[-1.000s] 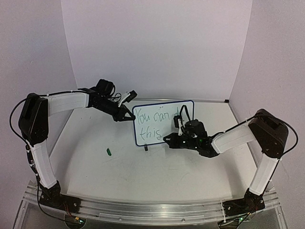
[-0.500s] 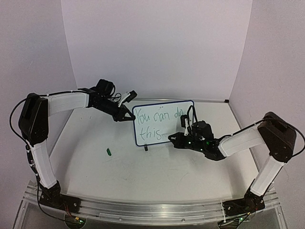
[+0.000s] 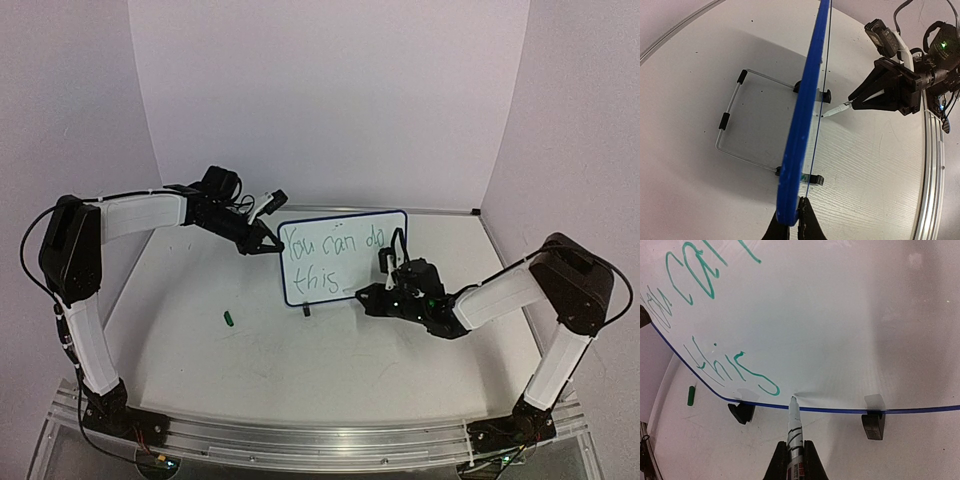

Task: Write a sentence on the whiteboard
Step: Write on the whiteboard with the whiteboard marker without the cap.

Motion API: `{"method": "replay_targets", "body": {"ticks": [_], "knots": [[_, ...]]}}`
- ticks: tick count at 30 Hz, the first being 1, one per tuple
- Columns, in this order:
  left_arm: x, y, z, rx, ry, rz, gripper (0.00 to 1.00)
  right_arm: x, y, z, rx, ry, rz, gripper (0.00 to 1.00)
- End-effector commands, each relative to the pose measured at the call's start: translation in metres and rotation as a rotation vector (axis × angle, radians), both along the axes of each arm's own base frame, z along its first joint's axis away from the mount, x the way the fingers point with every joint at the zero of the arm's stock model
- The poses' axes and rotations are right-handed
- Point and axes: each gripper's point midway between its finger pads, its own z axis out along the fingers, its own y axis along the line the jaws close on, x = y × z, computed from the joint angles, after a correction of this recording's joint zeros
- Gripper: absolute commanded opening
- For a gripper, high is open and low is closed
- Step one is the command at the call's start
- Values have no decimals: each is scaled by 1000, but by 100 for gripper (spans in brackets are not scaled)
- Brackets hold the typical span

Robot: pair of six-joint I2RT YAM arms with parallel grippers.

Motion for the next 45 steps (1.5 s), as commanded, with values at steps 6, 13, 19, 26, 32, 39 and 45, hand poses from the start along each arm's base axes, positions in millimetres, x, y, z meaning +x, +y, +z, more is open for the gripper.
{"method": "replay_targets", "body": {"ticks": [6, 13, 19, 26, 32, 39, 45], "knots": [[17, 17, -13, 101, -73, 66, 0, 17, 3, 7, 1, -41, -38, 0], [18, 17, -14, 102, -71, 66, 0, 18, 0, 9, -4, -48, -53, 0], [18, 17, -14, 102, -71, 66, 0, 14, 4, 20, 16, -65, -18, 0], [17, 16, -14, 99, -66, 67, 0, 3, -7, 60, 49, -152, -6, 0], [18, 15, -11, 92, -53, 75, 3, -2, -18, 85, 38, -197, -22, 0], [18, 15, -10, 87, -45, 82, 23, -6, -29, 98, 27, -222, -45, 0], [18, 15, -8, 85, -46, 85, 34, -7, -36, 101, 18, -228, -69, 0]]}}
